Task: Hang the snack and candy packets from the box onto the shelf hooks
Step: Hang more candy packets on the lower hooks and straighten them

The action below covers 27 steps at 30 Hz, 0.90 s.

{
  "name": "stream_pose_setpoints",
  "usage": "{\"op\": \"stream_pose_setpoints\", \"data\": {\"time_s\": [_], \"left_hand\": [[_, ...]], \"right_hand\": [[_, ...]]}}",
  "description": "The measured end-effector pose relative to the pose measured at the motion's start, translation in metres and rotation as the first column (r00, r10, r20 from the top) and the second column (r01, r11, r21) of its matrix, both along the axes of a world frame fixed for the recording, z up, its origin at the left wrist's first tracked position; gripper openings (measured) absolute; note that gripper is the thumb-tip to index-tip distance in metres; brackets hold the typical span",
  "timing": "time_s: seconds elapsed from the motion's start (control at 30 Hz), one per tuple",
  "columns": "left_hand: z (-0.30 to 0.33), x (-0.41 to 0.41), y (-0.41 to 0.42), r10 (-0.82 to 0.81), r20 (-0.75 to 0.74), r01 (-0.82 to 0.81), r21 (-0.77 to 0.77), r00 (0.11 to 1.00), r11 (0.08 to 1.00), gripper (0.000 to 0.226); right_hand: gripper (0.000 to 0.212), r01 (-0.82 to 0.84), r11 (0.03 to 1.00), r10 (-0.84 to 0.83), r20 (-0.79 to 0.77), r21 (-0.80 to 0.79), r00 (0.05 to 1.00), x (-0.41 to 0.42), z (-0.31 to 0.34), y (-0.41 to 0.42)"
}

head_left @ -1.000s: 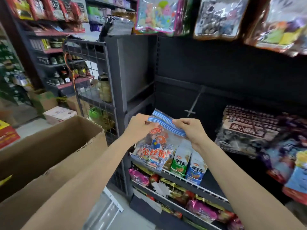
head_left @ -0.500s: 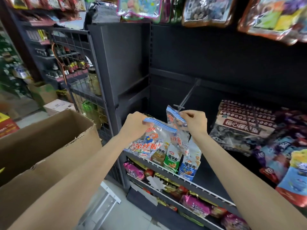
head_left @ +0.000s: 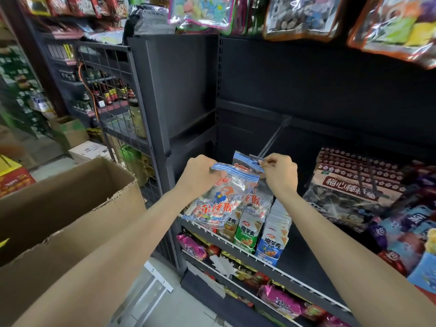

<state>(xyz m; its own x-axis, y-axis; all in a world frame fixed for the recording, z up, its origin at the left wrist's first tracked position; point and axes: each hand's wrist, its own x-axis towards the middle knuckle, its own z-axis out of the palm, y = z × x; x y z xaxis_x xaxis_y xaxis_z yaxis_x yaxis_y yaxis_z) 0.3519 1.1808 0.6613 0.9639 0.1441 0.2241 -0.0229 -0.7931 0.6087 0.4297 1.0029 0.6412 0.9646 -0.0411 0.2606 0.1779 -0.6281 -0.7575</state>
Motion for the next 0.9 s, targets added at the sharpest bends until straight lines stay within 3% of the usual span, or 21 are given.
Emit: {"op": "stream_pose_setpoints", "data": {"time_s": [0.4, 0.53, 0.63, 0.73, 0.9], "left_hand": [[-0.012, 0.030, -0.017, -0.092, -0.065, 0.087, -0.069, 0.994, 0.994, 0.019], [-0.015, 0.033, -0.021, -0.109, -0.064, 0.105, -0.064, 0.992, 0.992, 0.021], [-0.016, 0.034, -0.021, -0.121, -0.064, 0.118, -0.050, 0.991, 0.992, 0.021], [-0.016, 0.033, -0.021, -0.132, -0.077, 0.129, -0.052, 0.988, 0.990, 0.018], [-0.012, 0.036, -0.023, -0.165, -0.076, 0.160, -0.069, 0.983, 0.985, 0.019]], "right_hand": [[0.010, -0.117, 0.914, 0.227, 0.253, -0.388, 0.940, 0.006, -0.007, -0.007], [0.012, -0.180, 0.905, 0.298, 0.271, -0.386, 0.915, 0.003, -0.018, -0.009], [0.026, -0.264, 0.912, 0.342, 0.225, -0.315, 0.912, 0.002, -0.024, -0.013], [0.024, -0.333, 0.918, 0.373, 0.183, -0.215, 0.910, 0.001, -0.024, -0.018], [0.021, -0.304, 0.929, 0.353, 0.253, -0.212, 0.901, 0.008, -0.022, -0.023]]}}
